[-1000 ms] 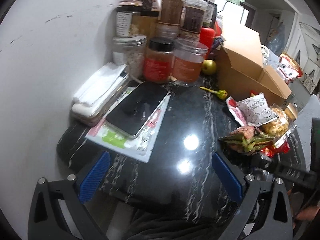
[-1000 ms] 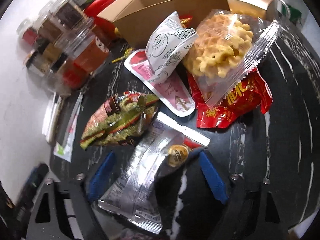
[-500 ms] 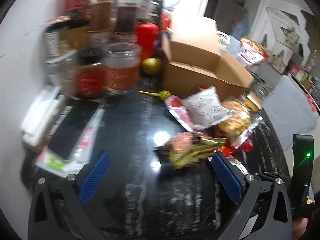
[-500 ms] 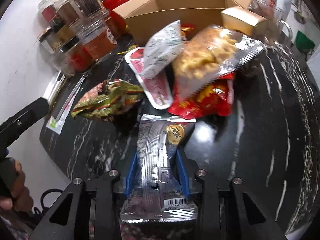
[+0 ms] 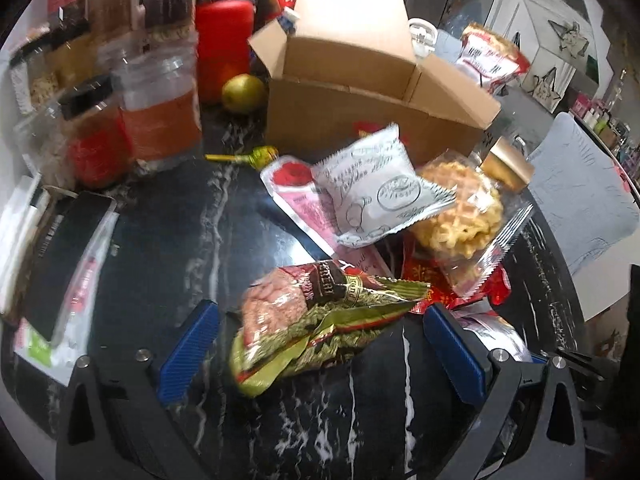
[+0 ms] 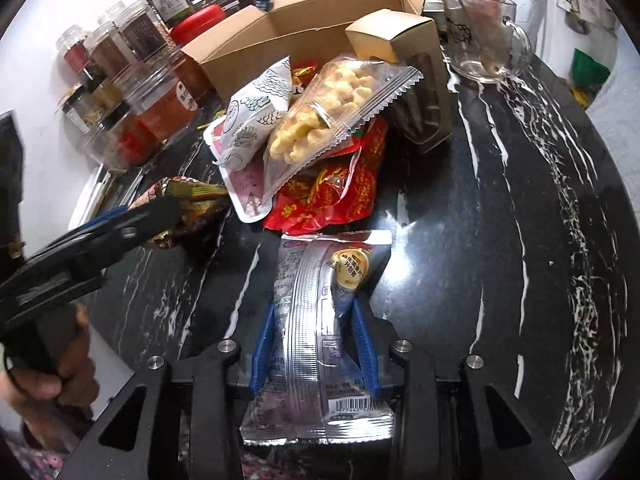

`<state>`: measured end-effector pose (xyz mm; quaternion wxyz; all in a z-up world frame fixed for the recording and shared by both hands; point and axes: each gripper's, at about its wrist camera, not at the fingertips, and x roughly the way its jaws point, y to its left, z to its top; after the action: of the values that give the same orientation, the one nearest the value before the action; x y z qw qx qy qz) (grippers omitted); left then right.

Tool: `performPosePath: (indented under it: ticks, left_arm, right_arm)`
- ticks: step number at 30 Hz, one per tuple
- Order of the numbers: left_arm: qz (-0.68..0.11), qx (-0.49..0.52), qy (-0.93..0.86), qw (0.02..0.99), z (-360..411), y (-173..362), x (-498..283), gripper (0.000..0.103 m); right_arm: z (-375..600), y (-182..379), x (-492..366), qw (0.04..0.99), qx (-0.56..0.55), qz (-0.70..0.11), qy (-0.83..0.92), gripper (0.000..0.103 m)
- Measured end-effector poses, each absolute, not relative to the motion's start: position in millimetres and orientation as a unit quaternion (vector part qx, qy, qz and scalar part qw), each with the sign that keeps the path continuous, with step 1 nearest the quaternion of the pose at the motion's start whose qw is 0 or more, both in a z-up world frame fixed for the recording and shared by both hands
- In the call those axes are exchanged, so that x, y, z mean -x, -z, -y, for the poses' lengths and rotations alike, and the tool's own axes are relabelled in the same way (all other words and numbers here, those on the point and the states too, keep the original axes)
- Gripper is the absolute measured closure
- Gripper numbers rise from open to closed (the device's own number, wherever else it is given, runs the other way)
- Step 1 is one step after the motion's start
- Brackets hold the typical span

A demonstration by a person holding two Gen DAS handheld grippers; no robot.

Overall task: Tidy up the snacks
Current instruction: 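Grasp the green-and-red snack bag with the left gripper while the right gripper holds the foil packet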

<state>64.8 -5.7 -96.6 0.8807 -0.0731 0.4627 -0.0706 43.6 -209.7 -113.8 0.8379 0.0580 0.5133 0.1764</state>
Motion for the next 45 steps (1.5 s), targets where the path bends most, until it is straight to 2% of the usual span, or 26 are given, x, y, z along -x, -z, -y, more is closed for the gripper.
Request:
performPosePath:
  ticks: [5, 11, 13, 16, 27, 45]
  left_arm:
    - [-0.471, 0.093, 0.056, 0.875, -1.4, 113.8, -77.0, 0.0]
    - [-0.449, 0.096, 0.043, 0.887, -8.0, 114.4, -72.7, 0.019]
    - [-0.442, 0.083, 0.035, 0.892, -6.8, 111.9, -69.0, 0.03]
    - [-0.428, 0.071, 0.03, 0.9, -4.8, 108.2, -65.7, 0.038]
    - [-0.401, 0.076, 0.05, 0.912, -8.4, 85.9, -47.8, 0.04]
    - [-0.364, 0.048, 0.131, 0.921, 8.0, 19.0, -18.9, 0.04]
  right_arm:
    - [209.5, 114.5, -43.6, 0.838, -0.06, -0.512, -0.178, 0.067]
    - [208.9, 114.1, -43.8, 0.839, -0.059, -0.512, -0.176, 0.067]
    - [207.2, 113.5, -43.5, 0.839, -0.053, -0.512, -0.175, 0.067]
    - [205.1, 113.3, -43.0, 0.841, -0.048, -0.51, -0.174, 0.067]
    - [209.7, 104.7, -33.3, 0.837, -0.078, -0.499, -0.212, 0.067]
    - [209.7, 39.7, -26.8, 0.863, -0.082, -0.423, -0.263, 0.067]
